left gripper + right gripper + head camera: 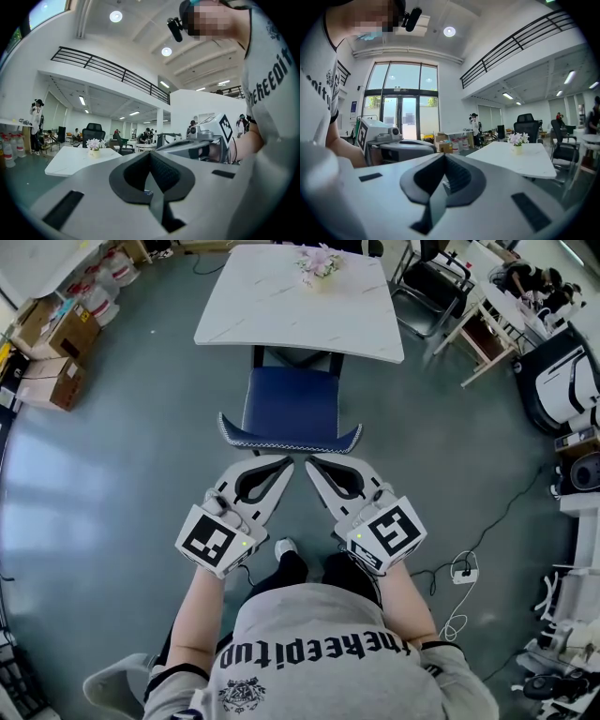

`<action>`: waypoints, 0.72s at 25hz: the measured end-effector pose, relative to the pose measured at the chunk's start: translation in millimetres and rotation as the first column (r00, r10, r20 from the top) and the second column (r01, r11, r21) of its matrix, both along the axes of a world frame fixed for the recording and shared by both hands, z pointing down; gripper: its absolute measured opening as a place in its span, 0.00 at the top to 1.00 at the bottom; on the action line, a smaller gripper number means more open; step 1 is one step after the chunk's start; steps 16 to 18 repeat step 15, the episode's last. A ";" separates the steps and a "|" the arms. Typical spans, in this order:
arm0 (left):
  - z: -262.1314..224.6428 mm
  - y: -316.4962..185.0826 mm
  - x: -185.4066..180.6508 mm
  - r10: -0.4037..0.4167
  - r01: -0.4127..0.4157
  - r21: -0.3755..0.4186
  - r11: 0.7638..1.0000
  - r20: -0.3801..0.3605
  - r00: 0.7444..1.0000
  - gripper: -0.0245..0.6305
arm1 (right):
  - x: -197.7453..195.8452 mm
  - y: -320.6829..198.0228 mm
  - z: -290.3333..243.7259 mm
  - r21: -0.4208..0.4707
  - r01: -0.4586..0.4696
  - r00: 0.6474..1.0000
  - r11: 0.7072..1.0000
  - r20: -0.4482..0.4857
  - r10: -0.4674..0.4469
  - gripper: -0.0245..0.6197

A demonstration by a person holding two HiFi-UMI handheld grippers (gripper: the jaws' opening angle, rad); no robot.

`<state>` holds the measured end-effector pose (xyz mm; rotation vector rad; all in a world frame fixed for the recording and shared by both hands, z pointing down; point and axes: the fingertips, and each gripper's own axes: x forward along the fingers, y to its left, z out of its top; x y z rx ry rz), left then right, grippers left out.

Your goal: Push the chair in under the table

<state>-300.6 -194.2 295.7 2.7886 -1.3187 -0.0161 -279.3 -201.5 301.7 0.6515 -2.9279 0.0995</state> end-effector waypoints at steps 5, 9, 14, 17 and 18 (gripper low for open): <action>-2.9 0.9 1.5 -0.007 0.007 0.003 1.000 -0.017 1.000 0.94 | 2.3 2.4 -0.6 0.002 -0.002 1.000 1.000 -0.005 0.002 0.95; -5.4 1.0 2.0 -0.013 0.013 0.008 1.000 -0.018 1.000 0.94 | 3.1 3.8 -1.2 0.005 -0.003 1.000 1.000 -0.007 0.003 0.95; -6.4 5.1 3.9 -0.012 0.012 0.012 1.000 -0.018 1.000 0.94 | 3.8 8.3 -2.1 0.014 -0.001 1.000 1.000 -0.009 0.002 0.95; -6.7 6.3 4.2 -0.012 0.012 0.012 1.000 -0.018 1.000 0.94 | 3.8 9.4 -2.5 0.015 -0.001 1.000 1.000 -0.009 0.001 0.95; -6.7 6.3 4.2 -0.012 0.012 0.012 1.000 -0.018 1.000 0.94 | 3.8 9.4 -2.5 0.015 -0.001 1.000 1.000 -0.009 0.001 0.95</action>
